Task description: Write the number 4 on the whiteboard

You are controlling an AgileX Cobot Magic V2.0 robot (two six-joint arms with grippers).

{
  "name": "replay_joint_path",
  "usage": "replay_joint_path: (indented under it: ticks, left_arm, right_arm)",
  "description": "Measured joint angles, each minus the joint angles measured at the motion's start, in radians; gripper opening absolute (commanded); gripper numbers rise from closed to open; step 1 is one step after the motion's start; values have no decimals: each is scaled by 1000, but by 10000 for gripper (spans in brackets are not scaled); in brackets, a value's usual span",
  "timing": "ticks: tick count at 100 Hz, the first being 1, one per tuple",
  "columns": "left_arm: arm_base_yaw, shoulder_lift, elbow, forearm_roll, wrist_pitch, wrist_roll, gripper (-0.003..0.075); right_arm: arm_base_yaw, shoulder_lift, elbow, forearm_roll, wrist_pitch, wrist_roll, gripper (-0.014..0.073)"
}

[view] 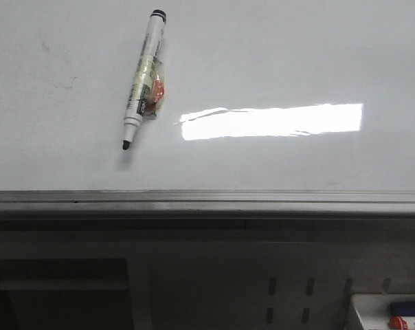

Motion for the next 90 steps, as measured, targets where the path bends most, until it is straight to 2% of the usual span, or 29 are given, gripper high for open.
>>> replay_joint_path:
  ticks: [14,23,30,40,47,63,75,90]
  left_arm:
    - [0,0,-50,36,88,105,-19]
    - [0,16,-176,133,194,220,22]
    - [0,75,-290,229,274,297,139]
    - [0,205,-426,310,409,379,386]
    - [0,314,-498,331,486,406,465]
    - [-62,503,-590,311,555,450,407]
    - [-142,610,-621,257,570,486,399]
    - [-295,757,-675,254,577,501,399]
  right_arm:
    - [0,0,-72,46,135,0,-50]
    - [0,0,-173,13,242,-54,48]
    - [2,10,-254,1,307,-129,171]
    - [13,74,-350,-10,405,-189,329]
    - [17,142,-403,-13,487,-206,386]
    - [18,284,-472,-9,613,-283,387]
    - [22,328,-484,9,614,-332,387]
    - [35,343,-484,24,589,-350,386]
